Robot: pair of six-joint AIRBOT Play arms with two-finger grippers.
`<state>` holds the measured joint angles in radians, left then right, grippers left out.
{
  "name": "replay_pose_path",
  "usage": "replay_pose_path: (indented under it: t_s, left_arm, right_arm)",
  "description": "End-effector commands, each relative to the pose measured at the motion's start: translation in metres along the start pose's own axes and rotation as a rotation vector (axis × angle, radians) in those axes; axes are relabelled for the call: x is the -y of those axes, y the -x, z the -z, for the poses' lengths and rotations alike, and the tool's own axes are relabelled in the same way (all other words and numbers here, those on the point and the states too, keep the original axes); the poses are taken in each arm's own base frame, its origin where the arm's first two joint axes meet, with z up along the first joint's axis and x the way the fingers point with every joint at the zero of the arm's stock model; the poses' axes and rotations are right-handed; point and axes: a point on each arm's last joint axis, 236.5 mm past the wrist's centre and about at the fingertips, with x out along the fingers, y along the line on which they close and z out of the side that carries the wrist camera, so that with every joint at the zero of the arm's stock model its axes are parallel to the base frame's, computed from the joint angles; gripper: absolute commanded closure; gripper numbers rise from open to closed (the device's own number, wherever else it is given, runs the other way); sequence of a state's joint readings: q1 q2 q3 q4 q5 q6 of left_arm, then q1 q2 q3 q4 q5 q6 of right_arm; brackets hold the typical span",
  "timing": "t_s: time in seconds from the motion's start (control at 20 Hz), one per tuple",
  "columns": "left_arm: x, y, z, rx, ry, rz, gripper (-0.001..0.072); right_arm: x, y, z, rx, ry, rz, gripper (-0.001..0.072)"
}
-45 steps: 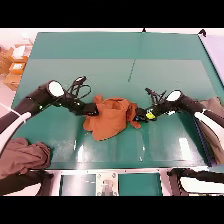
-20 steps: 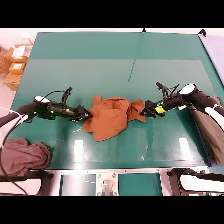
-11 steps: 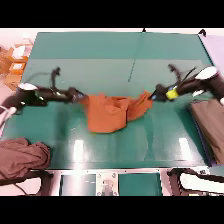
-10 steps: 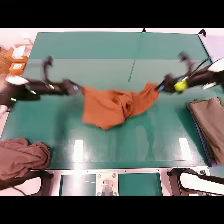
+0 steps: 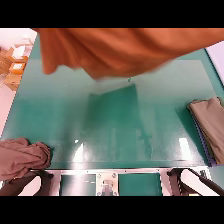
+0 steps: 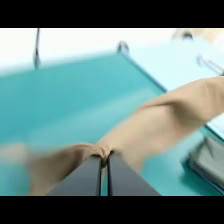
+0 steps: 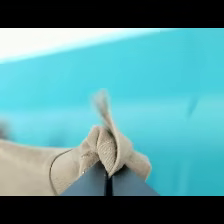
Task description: Fold the shirts.
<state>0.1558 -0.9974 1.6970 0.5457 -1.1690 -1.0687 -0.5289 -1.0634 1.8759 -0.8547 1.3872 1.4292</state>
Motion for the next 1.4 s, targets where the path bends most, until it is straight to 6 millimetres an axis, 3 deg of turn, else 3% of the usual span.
replay_pose_path:
  t_s: [0.0,0.1,0.2,0.3,0.4,0.5,0.65,0.8,0.9,1.0,1.05,1.15,1.2,1.25,1.35]
  left_arm:
    - [0.062,0.05,-0.07,0.147,-0.199,-0.015,0.0686]
    - [0.086,0.067,-0.088,0.191,-0.265,-0.013,0.0686]
    - [0.087,0.069,-0.085,0.172,-0.276,-0.021,0.0686]
    - [0.055,0.059,-0.07,0.108,-0.237,-0.098,0.0686]
    - [0.008,0.038,-0.042,0.022,-0.169,-0.167,0.0686]
    - [-0.046,0.004,0.009,-0.108,-0.046,-0.182,0.0686]
    - [-0.133,-0.061,0.123,-0.332,0.176,-0.174,0.0686]
    - [-0.194,-0.13,0.238,-0.488,0.302,-0.152,0.0685]
    - [-0.213,-0.178,0.297,-0.511,0.364,-0.125,0.0685]
    - [-0.222,-0.213,0.341,-0.5,0.428,-0.119,0.0685]
    - [-0.223,-0.223,0.354,-0.497,0.463,-0.118,0.0685]
    - [-0.225,-0.227,0.364,-0.498,0.512,-0.118,0.0668]
    - [-0.222,-0.222,0.361,-0.51,0.526,-0.1,0.0314]
    - [-0.217,-0.212,0.354,-0.531,0.591,-0.073,0.0081]
    - [-0.198,-0.178,0.334,-0.633,0.712,0.036,0.0087]
  right_arm:
    - [-0.031,0.074,-0.053,0.275,0.1,0.075,0.07]
    - [-0.049,0.095,-0.062,0.349,0.135,0.075,0.07]
    - [-0.058,0.105,-0.062,0.369,0.151,0.074,0.07]
    - [-0.056,0.098,-0.053,0.327,0.14,0.066,0.07]
    - [-0.046,0.064,-0.028,0.22,0.066,-0.008,0.0699]
    - [-0.034,0.007,0.018,0.067,-0.025,-0.099,0.0699]
    - [-0.004,-0.098,0.118,-0.135,-0.188,-0.141,0.0699]
    - [0.041,-0.185,0.226,-0.277,-0.331,-0.048,0.0698]
    - [0.072,-0.226,0.289,-0.384,-0.406,0.028,0.0698]
    - [0.097,-0.254,0.335,-0.486,-0.464,0.074,0.0698]
    - [0.106,-0.263,0.346,-0.515,-0.483,0.086,0.0698]
    - [0.117,-0.275,0.351,-0.54,-0.502,0.09,0.0698]
    - [0.12,-0.276,0.344,-0.535,-0.502,0.086,0.0698]
    - [0.122,-0.275,0.334,-0.523,-0.476,0.072,0.0698]
    - [0.124,-0.271,0.313,-0.517,-0.439,0.045,0.0698]
